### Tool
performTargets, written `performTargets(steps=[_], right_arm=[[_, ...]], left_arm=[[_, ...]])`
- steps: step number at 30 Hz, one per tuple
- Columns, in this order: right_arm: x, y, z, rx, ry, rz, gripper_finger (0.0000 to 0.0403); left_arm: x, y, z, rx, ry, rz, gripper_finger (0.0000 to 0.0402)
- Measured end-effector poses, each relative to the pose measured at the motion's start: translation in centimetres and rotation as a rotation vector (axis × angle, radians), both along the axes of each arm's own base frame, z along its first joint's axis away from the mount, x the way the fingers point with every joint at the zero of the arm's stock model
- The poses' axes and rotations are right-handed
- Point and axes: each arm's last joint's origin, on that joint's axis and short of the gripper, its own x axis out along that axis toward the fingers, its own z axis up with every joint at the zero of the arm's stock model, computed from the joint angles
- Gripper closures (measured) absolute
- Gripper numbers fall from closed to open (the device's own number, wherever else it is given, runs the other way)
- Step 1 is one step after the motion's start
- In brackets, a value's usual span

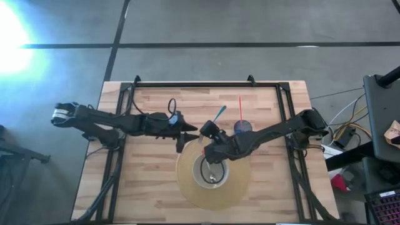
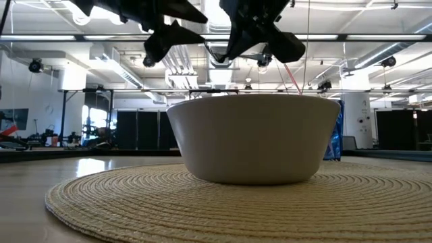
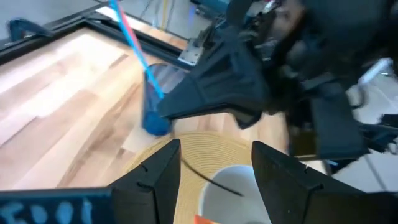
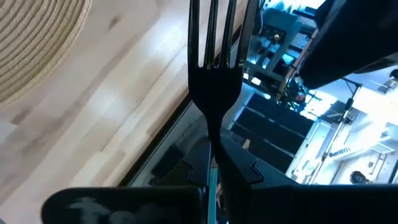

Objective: Pick & Place Utensil
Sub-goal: Put the orange spoon into the white bowl on the brown placemat

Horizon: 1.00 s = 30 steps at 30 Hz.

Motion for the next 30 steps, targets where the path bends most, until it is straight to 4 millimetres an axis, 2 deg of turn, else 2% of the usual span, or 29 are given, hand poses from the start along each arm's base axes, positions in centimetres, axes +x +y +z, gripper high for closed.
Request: performTargets(steps=[11, 23, 26, 30], right_arm=[[0.1, -0.6, 0.0, -0.005, 0.005, -0.01, 0.039], [0.1, -0.6, -0.1, -0.006, 0.011, -0.008, 0.039], [0.1, -0.6, -0.1, -0.007, 0.016, -0.006, 0.039], [0.1, -0.6, -0.1, -0.012, 0.023, 0.0, 0.039]], left_arm=[[1.6, 0.6, -2.0, -0.004, 0.056, 0.066, 0.0213], [2.2, 1.2, -3.0, -0.028, 0.082, 0.11, 0.0215], [2.4, 1.4, -3.2, -0.024, 0.089, 0.114, 0.0228], [2.5, 1.8, -3.5, -0.022, 0.1, 0.125, 0.0267]])
